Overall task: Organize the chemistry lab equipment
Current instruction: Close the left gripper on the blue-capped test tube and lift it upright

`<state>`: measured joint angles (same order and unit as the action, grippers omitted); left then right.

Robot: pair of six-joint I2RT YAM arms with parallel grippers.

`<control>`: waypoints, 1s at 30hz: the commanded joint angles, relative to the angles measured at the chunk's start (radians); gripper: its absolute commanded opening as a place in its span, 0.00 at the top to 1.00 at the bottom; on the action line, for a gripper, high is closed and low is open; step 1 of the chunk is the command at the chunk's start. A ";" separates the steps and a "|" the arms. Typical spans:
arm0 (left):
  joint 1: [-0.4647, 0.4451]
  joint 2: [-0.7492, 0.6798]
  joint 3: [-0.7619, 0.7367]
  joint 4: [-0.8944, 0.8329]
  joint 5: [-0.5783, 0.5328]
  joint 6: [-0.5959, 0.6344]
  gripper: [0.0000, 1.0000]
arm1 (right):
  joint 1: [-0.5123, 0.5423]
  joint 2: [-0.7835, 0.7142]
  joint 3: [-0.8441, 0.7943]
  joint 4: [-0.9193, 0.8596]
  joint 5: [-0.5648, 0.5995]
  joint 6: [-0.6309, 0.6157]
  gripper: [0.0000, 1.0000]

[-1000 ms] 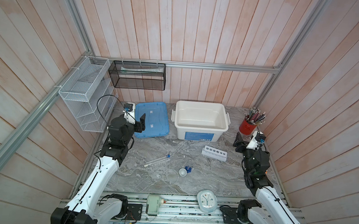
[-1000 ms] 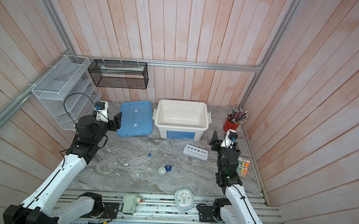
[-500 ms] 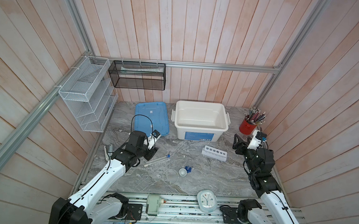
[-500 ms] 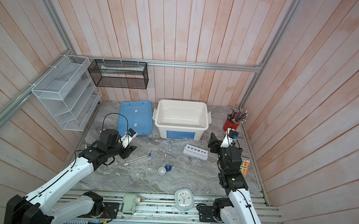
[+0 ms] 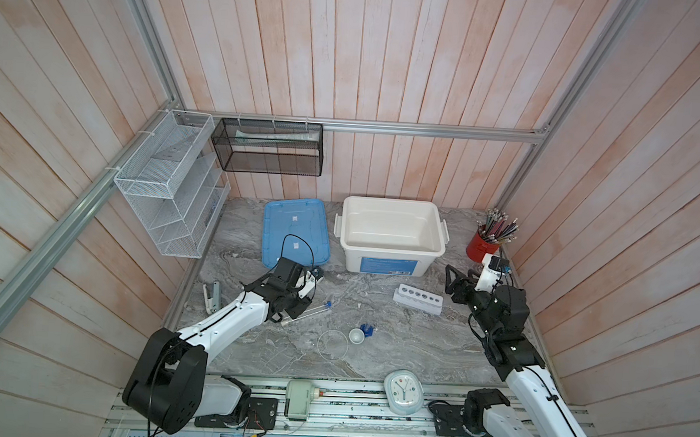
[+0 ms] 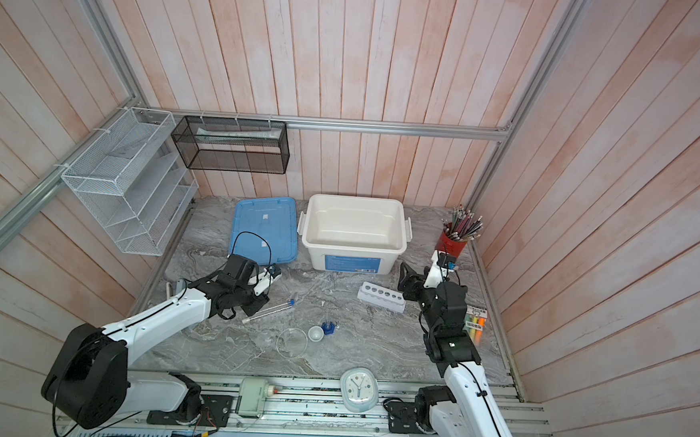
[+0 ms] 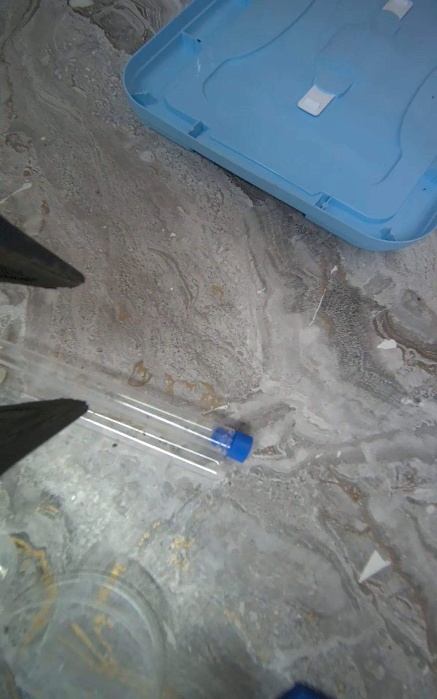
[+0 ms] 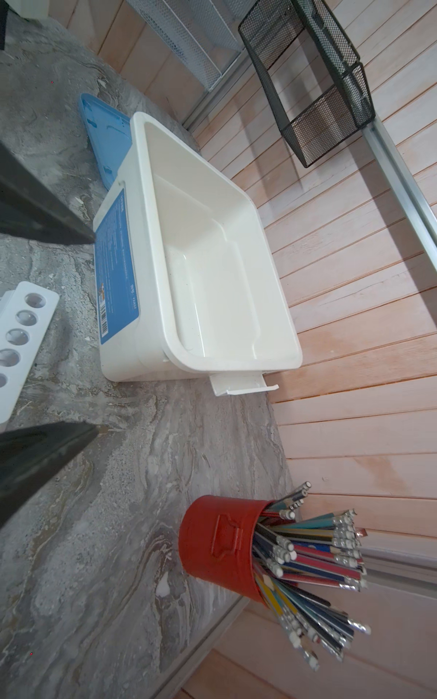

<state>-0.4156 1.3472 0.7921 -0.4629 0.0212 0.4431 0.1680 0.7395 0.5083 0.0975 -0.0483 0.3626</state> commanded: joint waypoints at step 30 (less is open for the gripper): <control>-0.052 0.251 0.131 -0.060 -0.018 0.078 0.60 | 0.005 0.088 -0.050 0.081 0.016 -0.024 0.26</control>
<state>-0.4618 1.5867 0.8940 -0.5232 -0.0071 0.5125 0.1680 0.8310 0.4702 0.1577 -0.0463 0.3470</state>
